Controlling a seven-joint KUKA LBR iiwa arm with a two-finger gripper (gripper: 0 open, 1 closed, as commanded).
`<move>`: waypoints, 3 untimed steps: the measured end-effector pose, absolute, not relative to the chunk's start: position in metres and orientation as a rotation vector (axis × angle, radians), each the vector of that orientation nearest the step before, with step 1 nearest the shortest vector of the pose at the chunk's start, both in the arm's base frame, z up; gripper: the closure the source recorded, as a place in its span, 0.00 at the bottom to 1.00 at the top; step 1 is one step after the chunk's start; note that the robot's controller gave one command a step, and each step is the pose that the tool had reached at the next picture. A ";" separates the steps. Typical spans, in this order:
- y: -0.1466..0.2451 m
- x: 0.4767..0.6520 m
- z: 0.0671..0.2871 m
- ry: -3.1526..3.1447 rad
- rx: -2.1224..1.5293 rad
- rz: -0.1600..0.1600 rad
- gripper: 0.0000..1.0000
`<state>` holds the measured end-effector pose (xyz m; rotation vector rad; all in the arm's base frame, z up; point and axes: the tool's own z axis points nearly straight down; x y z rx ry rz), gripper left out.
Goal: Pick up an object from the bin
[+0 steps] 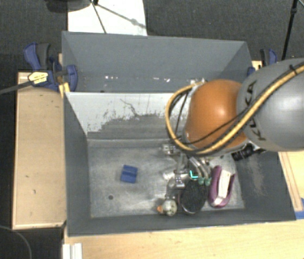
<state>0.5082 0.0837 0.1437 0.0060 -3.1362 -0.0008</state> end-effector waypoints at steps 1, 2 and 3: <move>0.020 0.530 0.097 -3.138 0.093 0.004 0.00; 0.021 0.533 0.071 -3.142 0.005 -0.004 0.00; 0.021 0.532 0.072 -3.141 -0.003 -0.003 1.00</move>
Offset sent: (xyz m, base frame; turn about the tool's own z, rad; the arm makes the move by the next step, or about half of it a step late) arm 0.0216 -0.0593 -0.0450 -0.0610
